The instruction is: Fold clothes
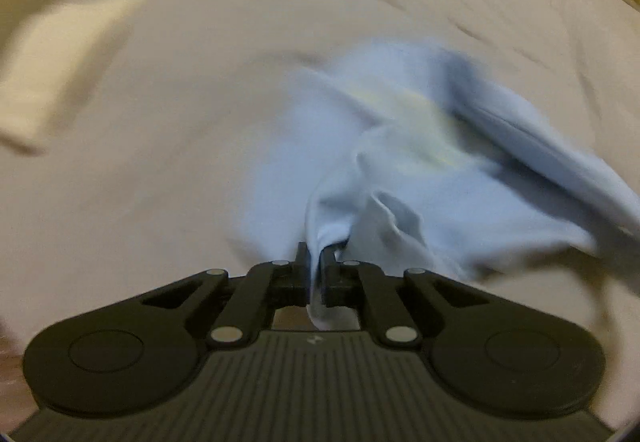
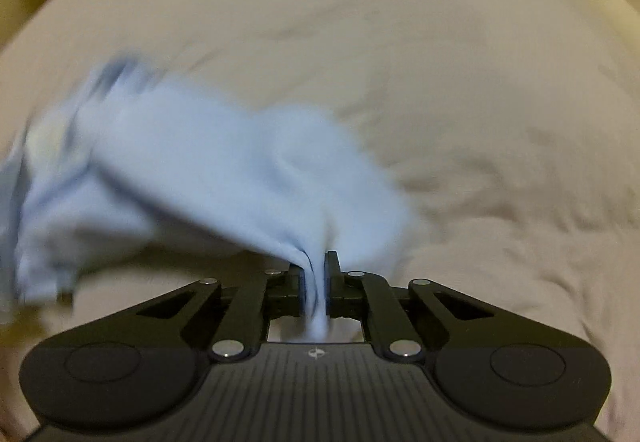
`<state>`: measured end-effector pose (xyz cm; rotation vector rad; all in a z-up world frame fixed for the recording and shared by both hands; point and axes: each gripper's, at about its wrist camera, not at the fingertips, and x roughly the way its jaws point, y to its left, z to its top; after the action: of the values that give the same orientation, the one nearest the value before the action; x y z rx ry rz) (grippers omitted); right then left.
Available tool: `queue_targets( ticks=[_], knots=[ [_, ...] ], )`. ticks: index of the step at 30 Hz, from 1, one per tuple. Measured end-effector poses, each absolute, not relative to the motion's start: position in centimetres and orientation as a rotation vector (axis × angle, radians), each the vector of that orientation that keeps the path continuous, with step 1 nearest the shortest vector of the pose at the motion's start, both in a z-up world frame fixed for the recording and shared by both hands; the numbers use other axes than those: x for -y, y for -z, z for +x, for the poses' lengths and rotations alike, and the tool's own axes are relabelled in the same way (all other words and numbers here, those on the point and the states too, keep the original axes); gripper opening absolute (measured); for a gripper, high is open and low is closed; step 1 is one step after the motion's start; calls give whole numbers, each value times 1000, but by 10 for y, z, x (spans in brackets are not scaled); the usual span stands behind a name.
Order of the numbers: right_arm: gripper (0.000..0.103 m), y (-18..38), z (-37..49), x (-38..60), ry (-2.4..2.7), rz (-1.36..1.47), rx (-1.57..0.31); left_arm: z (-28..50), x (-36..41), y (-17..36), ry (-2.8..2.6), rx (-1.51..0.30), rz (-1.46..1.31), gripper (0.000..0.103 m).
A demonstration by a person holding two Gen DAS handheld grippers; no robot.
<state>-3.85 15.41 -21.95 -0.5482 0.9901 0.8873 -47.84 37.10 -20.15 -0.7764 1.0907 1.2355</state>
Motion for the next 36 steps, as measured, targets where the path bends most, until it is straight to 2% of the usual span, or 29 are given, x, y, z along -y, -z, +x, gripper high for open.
queue_targets(
  ticks=[3, 4, 5, 6, 7, 8, 9, 10, 11, 13, 17, 20, 23, 26, 29, 34, 36],
  knots=[
    [4, 195, 6, -133, -783, -460, -1006, -548, -390, 170, -1436, -1116, -654, 3],
    [4, 189, 20, -124, -736, -435, -1015, -567, -397, 167, -1476, -1134, -642, 6],
    [4, 185, 30, -116, -681, -409, -1031, -581, -406, 171, -1491, -1164, -660, 13],
    [5, 184, 40, -108, -623, -385, -1055, -593, -413, 177, -1507, -1196, -682, 13],
    [9, 187, 51, -101, -559, -366, -1101, -596, -416, 182, -1504, -1222, -691, 13],
    [32, 191, 60, -96, -498, -359, -1152, -594, -417, 185, -1483, -1241, -686, 14],
    [47, 199, 63, -95, -446, -387, -1203, -591, -417, 187, -1462, -1260, -681, 16],
    [53, 204, 60, -96, -403, -429, -1212, -587, -414, 189, -1428, -1269, -669, 25],
    [57, 205, 57, -97, -405, -468, -1205, -578, -409, 189, -1383, -1265, -657, 32],
    [63, 212, 44, -103, -437, -535, -1208, -559, -400, 191, -1290, -1248, -653, 31],
    [64, 223, 6, -131, -569, -596, -1205, -510, -393, 217, -1104, -1254, -656, 32],
    [74, 230, -30, -161, -672, -660, -1177, -480, -394, 231, -1014, -1275, -650, 33],
    [74, 240, -64, -188, -802, -784, -1095, -452, -394, 244, -932, -1295, -643, 33],
    [74, 250, -104, -209, -907, -984, -925, -432, -400, 254, -875, -1297, -628, 33],
    [74, 256, -125, -222, -1021, -1038, -833, -420, -411, 264, -840, -1294, -623, 35],
    [58, 277, -130, -246, -1152, -1124, -784, -409, -423, 271, -832, -1292, -616, 38],
    [44, 288, -134, -250, -1201, -1191, -746, -406, -428, 274, -829, -1298, -594, 38]
  ],
)
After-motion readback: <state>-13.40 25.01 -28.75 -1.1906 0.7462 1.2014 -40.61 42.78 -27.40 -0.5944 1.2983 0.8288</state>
